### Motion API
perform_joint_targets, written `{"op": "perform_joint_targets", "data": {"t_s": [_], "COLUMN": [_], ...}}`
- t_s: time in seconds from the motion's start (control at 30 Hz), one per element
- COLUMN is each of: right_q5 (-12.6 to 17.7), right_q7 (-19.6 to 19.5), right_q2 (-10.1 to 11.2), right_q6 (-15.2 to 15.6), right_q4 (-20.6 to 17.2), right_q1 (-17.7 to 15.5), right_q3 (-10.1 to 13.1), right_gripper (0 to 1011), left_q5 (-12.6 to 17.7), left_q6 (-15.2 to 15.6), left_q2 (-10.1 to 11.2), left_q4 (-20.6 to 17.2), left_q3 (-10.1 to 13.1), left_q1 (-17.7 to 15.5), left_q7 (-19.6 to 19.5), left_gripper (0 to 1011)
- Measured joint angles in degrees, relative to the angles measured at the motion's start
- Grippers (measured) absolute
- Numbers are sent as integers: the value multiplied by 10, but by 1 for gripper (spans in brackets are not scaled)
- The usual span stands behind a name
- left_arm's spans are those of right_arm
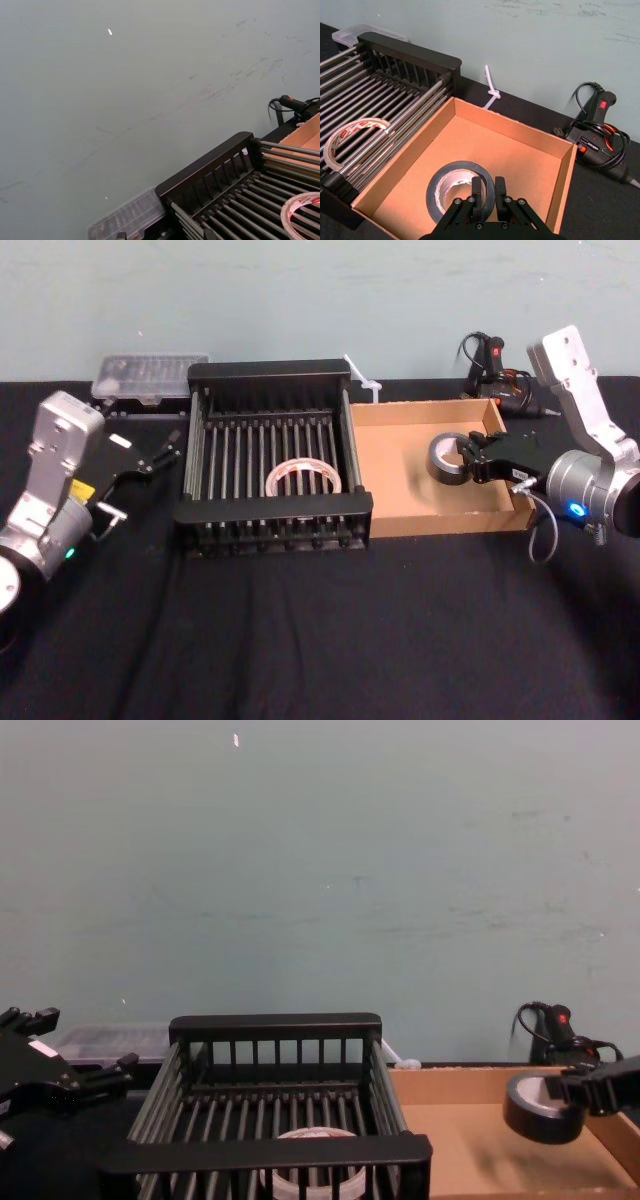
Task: Pick up the white tape and place it into the black box , Pick up the silver tape and place it into the brown box.
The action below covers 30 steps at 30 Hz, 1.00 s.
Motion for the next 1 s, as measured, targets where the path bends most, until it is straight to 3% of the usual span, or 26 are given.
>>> {"op": "perform_joint_targets", "data": {"t_s": [0.53, 0.8, 1.0], "right_q5": [1, 1, 2], "right_q7": [2, 3, 3], "right_q2": [2, 3, 3], "right_q6": [-1, -1, -2], "right_q4": [-2, -2, -3], "right_q1": [0, 0, 0], "right_q3": [-2, -3, -3], "right_gripper": [159, 357, 568], "left_q5": [0, 0, 0], "left_q6": [0, 0, 0], "left_q2": [0, 0, 0], "left_q4": [0, 0, 0], "left_q3": [0, 0, 0], "left_q1": [0, 0, 0], "left_q7": [0, 0, 0], "left_gripper": [1001, 1001, 1001]}}
